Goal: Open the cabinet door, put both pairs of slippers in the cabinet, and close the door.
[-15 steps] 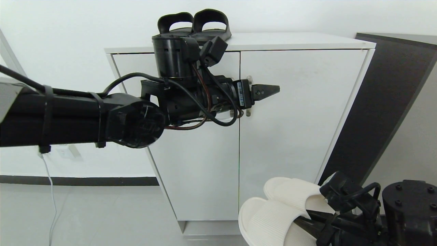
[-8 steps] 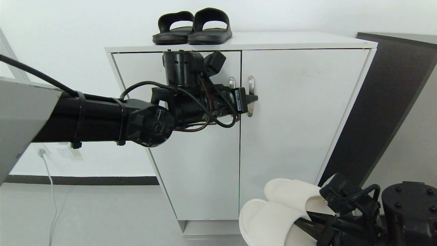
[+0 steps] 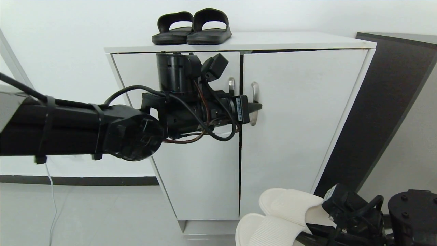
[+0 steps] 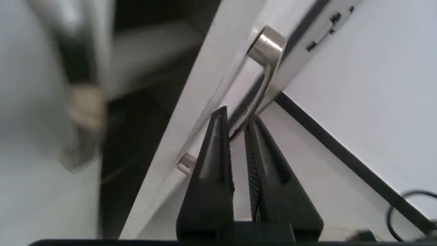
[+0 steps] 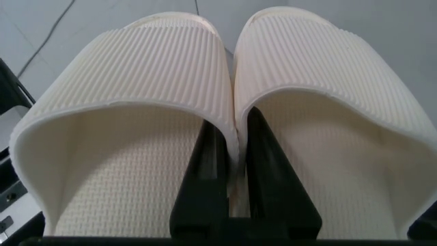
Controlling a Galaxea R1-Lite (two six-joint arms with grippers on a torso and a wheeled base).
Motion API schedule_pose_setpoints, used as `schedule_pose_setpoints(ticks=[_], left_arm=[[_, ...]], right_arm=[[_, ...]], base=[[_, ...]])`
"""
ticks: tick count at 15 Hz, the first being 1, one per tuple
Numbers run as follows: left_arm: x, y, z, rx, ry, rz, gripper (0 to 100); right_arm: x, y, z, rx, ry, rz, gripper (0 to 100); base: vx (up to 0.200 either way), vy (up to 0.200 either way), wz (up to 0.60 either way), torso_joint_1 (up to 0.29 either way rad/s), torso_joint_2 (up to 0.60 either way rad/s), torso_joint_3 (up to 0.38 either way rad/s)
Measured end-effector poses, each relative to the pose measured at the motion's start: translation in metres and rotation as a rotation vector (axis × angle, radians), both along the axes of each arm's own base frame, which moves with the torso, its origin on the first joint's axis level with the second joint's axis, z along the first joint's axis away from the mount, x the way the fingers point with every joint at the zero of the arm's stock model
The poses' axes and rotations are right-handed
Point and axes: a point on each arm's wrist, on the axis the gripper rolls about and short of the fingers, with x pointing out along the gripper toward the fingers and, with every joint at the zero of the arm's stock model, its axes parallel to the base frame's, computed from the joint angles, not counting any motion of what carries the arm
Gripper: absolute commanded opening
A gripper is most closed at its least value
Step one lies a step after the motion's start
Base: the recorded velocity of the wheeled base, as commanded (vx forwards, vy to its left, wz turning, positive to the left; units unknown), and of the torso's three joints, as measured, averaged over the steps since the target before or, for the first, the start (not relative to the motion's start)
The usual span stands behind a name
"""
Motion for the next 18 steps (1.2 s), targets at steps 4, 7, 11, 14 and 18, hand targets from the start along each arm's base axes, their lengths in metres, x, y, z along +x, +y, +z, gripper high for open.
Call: schedule_pose_setpoints(ticks=[4,7,11,14,18], left_arm=[[-0.036,0.005,0.007,0.001,-0.002,-0.045,0],[-0.057,0.012,0.013,-0.005,-0.013,-0.065,0],[-0.062,0.033,0.017,-0.012,-0.018,-0.030,0],[-0.055,0.037,0.018,-0.017,-0.021,-0.005,0],[-0.032,0.022,0.022,-0.091,-0.016,0.002,0]], right_arm=[[-0.004,-0.001,-0.001,-0.005,0.001,0.014,0],[-0.006,-0.001,-0.002,-0.013,-0.004,0.025,0],[-0.007,-0.002,-0.004,-0.030,-0.011,0.035,0],[-0.009,-0.002,-0.005,-0.035,-0.010,0.043,0],[-0.012,-0.004,-0.008,-0.051,-0.010,0.056,0]], base=[[0.000,0.000,0.00,0.000,0.00,0.000],[0.000,0.000,0.00,0.000,0.00,0.000],[0.000,0.000,0.00,0.000,0.00,0.000],[0.000,0.000,0.00,0.000,0.00,0.000],[0.000,0.000,0.00,0.000,0.00,0.000]])
